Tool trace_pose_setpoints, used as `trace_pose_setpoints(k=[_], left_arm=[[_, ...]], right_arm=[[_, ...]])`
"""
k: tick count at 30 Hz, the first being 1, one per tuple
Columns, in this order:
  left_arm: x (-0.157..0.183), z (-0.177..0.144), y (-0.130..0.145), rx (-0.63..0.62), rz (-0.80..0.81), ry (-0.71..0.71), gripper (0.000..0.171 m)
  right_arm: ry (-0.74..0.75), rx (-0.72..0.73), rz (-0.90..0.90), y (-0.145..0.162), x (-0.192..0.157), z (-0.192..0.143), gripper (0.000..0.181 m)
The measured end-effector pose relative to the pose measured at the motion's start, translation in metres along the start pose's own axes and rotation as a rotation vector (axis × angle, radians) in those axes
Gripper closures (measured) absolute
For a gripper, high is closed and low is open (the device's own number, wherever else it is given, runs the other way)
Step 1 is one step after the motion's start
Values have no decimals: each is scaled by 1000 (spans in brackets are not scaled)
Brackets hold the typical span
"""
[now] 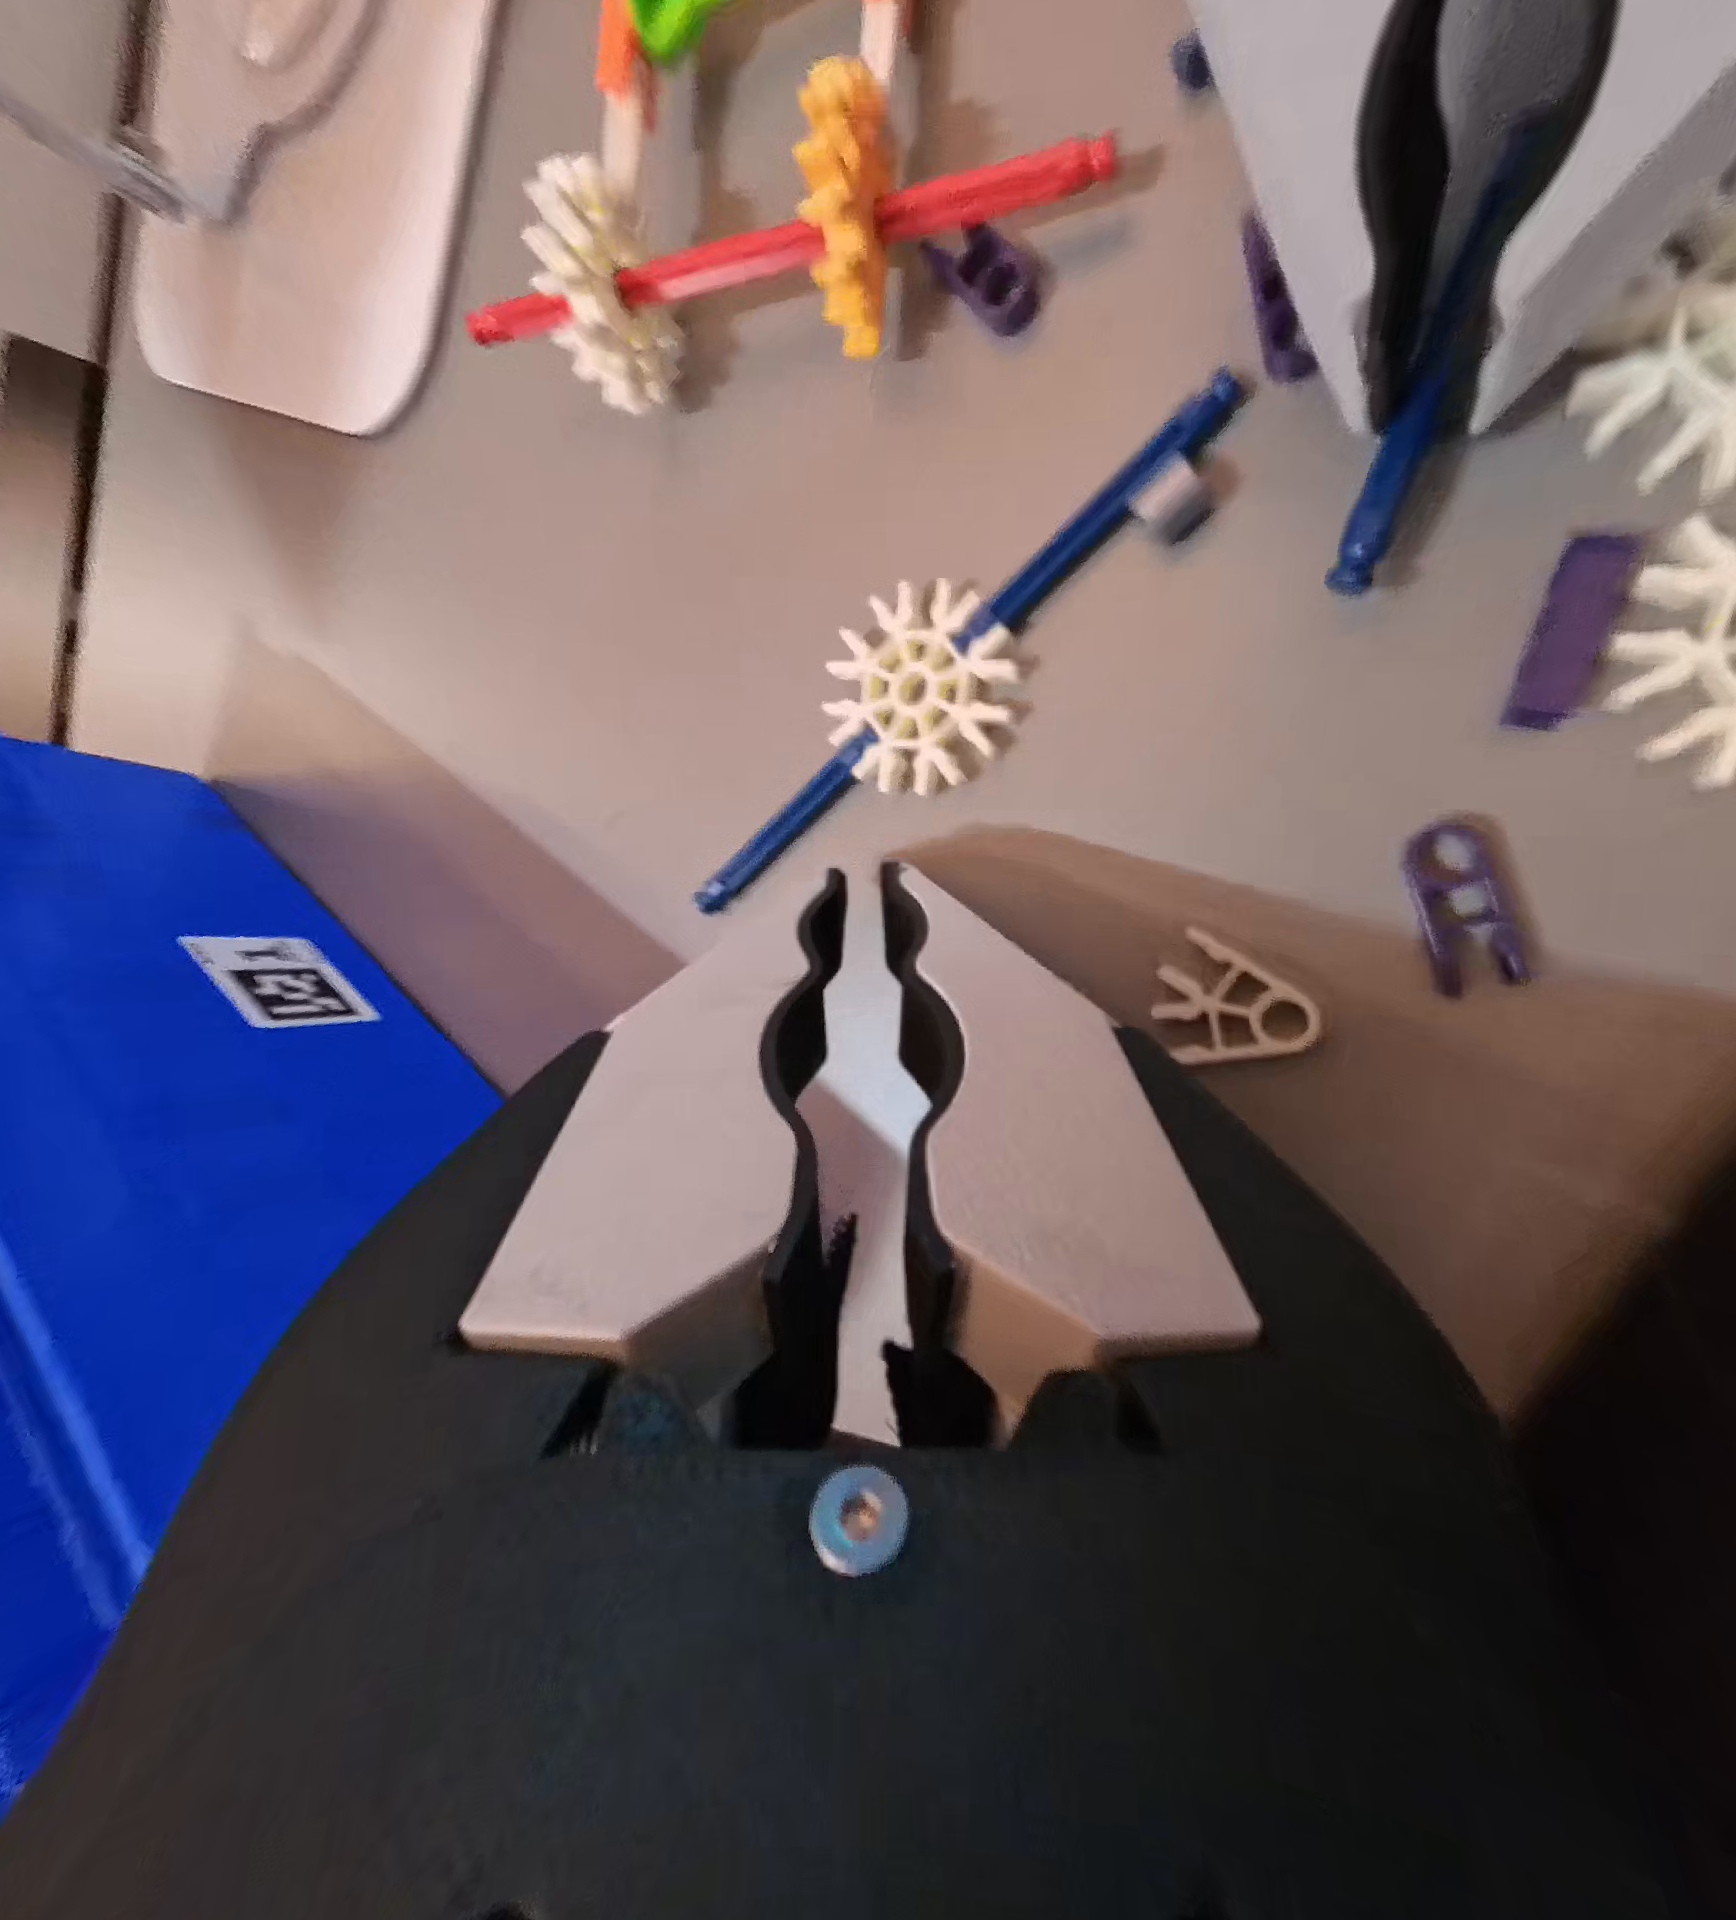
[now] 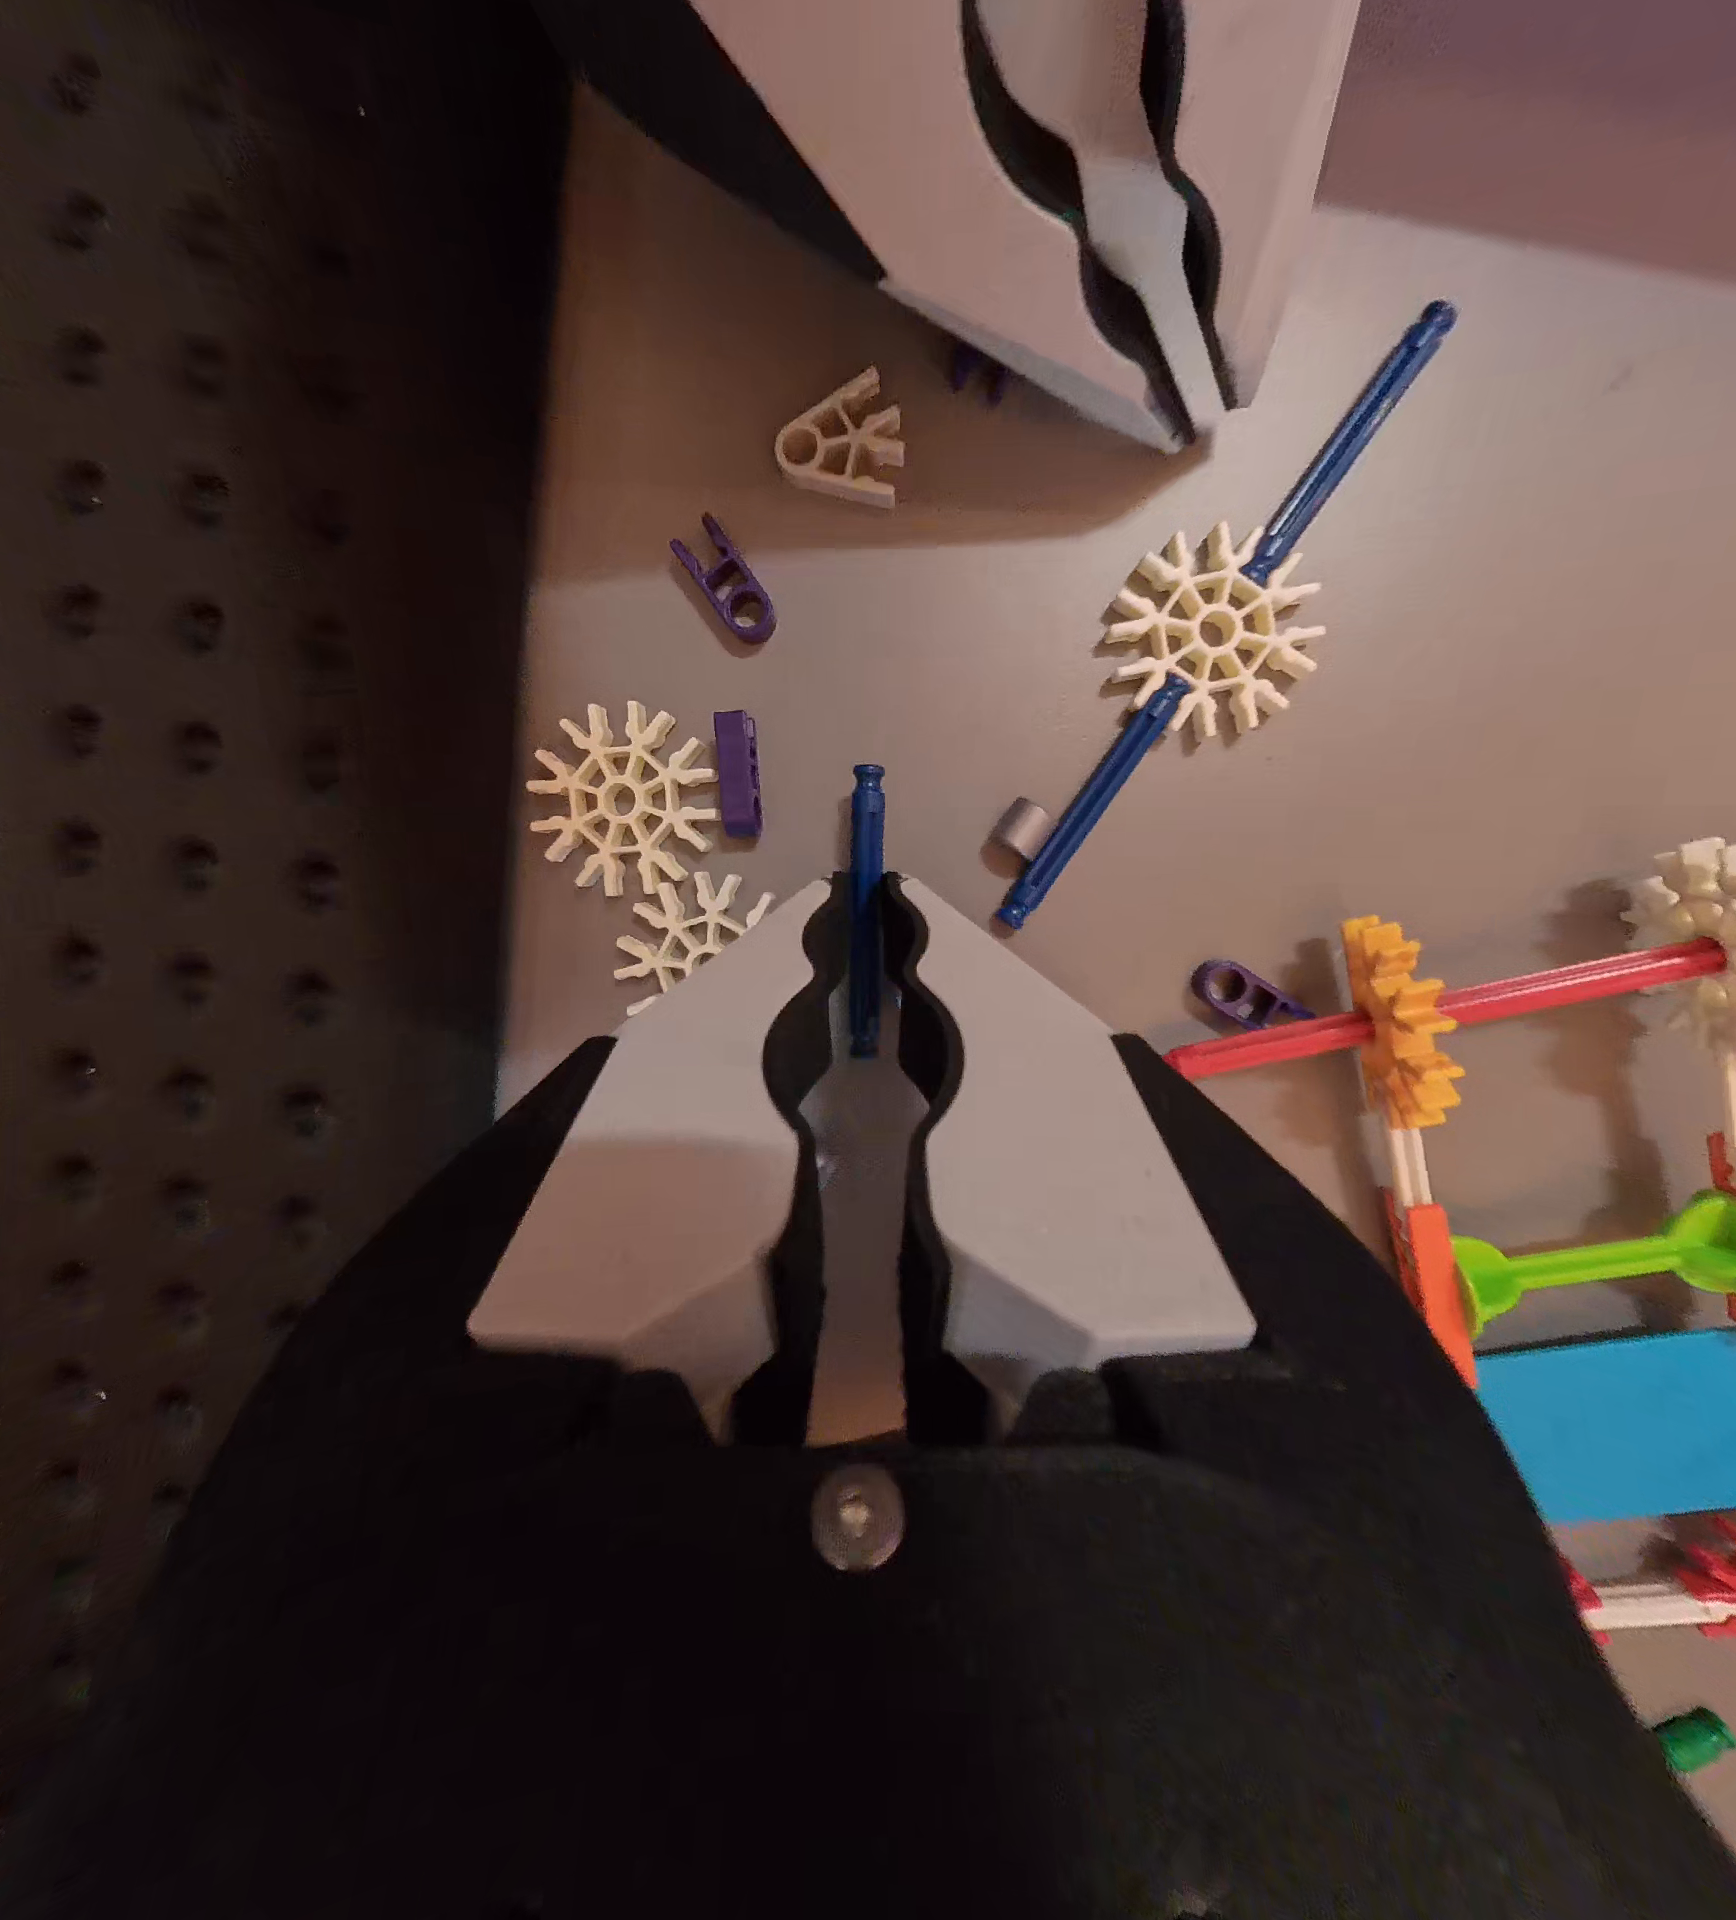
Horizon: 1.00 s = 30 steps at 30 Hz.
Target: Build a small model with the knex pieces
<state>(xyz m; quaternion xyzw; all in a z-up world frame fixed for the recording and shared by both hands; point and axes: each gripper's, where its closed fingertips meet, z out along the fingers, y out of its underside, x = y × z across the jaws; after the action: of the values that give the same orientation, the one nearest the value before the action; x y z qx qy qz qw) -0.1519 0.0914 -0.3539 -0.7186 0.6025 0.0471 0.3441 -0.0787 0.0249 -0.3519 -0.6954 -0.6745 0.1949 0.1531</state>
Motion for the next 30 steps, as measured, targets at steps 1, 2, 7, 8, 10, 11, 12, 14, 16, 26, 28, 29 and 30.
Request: trace_pose_setpoints(k=[1, 2, 7, 8, 10, 11, 12, 14, 16, 26, 28, 29, 30], left_arm=[[-8, -2, -6, 25, -8, -37, 166], [-15, -1, -9, 34, -14, -66, 163], [-27, 23, -6, -31, -69, -81, 161], [-26, 23, -5, -35, -83, -62, 163], [-22, 23, -4, -35, -121, -10, 169], [-21, 23, -4, -33, -118, -2, 171], [-20, 22, -2, -36, -112, -3, 171], [-21, 18, -4, -33, -108, -16, 159], [-15, 15, -12, -5, -105, 4, 152], [-7, 14, -27, 31, -98, 11, 144], [-7, 11, -27, 37, -111, 13, 143], [-9, 9, -26, 38, -110, 5, 144], [-8, 7, -25, 44, -113, 8, 145]], right_arm=[[-1, 14, 4, -1, 1, -3, 178], [-2, 21, 10, -2, 1, -5, 178], [7, 9, 14, 3, 4, -3, 178], [11, 11, 18, 4, 5, -4, 178], [16, 24, 29, 3, 8, -6, 178], [28, 35, 41, 3, 11, -9, 178], [44, 49, 63, 2, 16, -12, 178], [72, 71, 99, 0, 25, -17, 178], [111, 70, 127, 3, 34, -18, 178], [111, 37, 119, -3, 29, 5, 177], [77, 66, 105, -14, 20, 11, 178], [78, 74, 93, -18, 19, 14, 177], [85, 71, 84, -20, 18, 14, 178]])
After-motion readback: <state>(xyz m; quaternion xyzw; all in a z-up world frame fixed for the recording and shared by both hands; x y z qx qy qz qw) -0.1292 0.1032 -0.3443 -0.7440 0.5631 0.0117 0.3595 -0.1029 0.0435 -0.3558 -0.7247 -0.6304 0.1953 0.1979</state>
